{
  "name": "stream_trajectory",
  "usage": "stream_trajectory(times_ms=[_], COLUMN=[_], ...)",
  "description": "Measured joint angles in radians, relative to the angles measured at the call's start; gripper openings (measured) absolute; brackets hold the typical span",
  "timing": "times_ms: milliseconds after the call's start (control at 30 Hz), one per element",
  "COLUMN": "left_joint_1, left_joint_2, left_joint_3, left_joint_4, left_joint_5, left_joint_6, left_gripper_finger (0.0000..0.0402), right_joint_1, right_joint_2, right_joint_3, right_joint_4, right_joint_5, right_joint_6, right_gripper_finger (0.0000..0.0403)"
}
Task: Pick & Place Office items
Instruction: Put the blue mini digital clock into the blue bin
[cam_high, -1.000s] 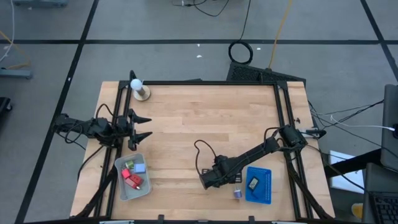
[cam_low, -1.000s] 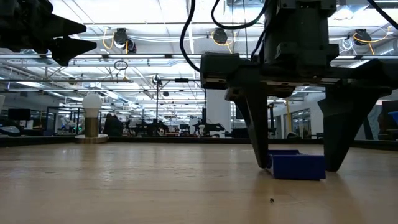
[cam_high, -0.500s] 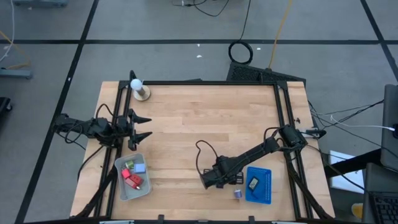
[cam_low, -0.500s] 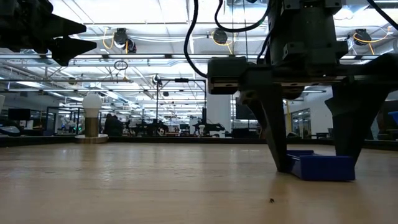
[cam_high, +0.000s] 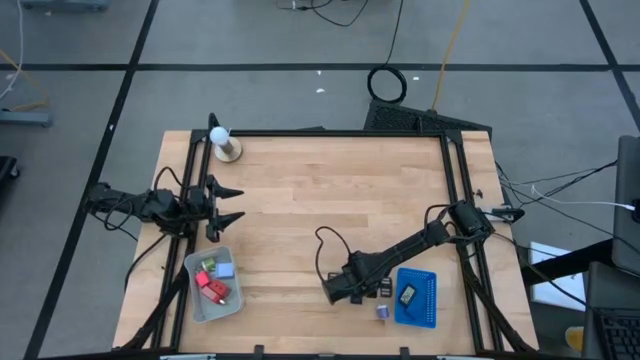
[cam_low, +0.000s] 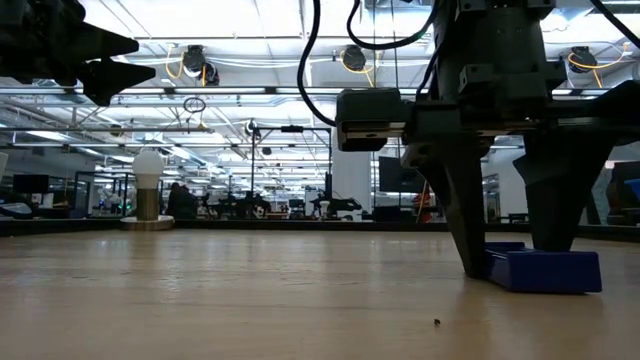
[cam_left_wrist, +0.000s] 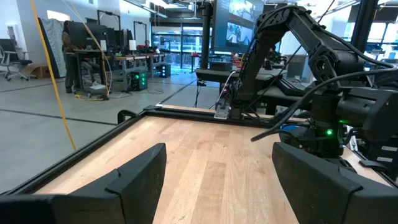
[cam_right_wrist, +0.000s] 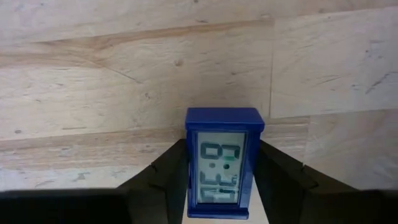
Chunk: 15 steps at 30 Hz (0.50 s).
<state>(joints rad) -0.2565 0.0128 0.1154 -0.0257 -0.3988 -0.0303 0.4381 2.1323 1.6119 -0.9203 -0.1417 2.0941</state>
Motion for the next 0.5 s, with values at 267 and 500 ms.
stream_trajectory(times_ms=[267, 500], left_joint_1=[0.0, 0.0], left_joint_2=[0.0, 0.0], left_joint_3=[0.0, 0.0], left_joint_4=[0.0, 0.0], left_joint_5=[0.0, 0.0], left_joint_6=[0.0, 0.0], left_gripper_finger=[0.0294, 0.0294], right_joint_1=[0.002, 0.006], right_joint_2=[0.005, 0.005], right_joint_3=[0.035, 0.152], right_joint_4=[-0.047, -0.179], right_joint_5=[0.033, 0.161], right_joint_6=[0.01, -0.042], right_gripper_finger=[0.0153, 0.0143])
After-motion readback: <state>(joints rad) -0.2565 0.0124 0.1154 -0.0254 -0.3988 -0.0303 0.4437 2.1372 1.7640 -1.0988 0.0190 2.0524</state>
